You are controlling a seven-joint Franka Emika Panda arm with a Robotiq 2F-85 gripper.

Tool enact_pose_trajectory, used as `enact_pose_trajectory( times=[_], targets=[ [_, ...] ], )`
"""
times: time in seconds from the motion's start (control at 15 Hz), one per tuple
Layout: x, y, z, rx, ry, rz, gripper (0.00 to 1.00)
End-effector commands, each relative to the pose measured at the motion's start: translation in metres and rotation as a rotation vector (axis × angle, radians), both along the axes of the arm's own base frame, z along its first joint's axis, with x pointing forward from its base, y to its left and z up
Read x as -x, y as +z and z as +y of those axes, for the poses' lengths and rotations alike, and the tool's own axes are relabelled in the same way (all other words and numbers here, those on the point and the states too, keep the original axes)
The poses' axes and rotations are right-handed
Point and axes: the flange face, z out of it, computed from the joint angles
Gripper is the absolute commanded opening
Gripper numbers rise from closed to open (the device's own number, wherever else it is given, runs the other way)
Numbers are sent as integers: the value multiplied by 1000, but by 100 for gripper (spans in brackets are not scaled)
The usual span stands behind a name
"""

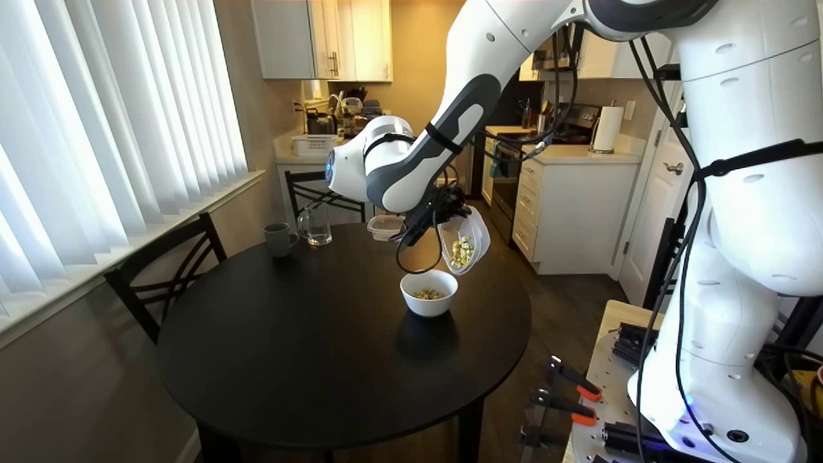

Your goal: Pour the contents into the white bowl

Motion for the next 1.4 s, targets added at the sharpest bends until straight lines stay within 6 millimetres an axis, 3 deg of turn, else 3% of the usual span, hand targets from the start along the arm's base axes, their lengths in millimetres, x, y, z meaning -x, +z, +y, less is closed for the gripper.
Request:
enact_pose_trajectory(
  times=[0.0, 1.33],
  targets=[
    [4, 0, -5, 61, 17, 30, 4],
    [1, -8, 0, 223, 65, -26, 4]
  ],
)
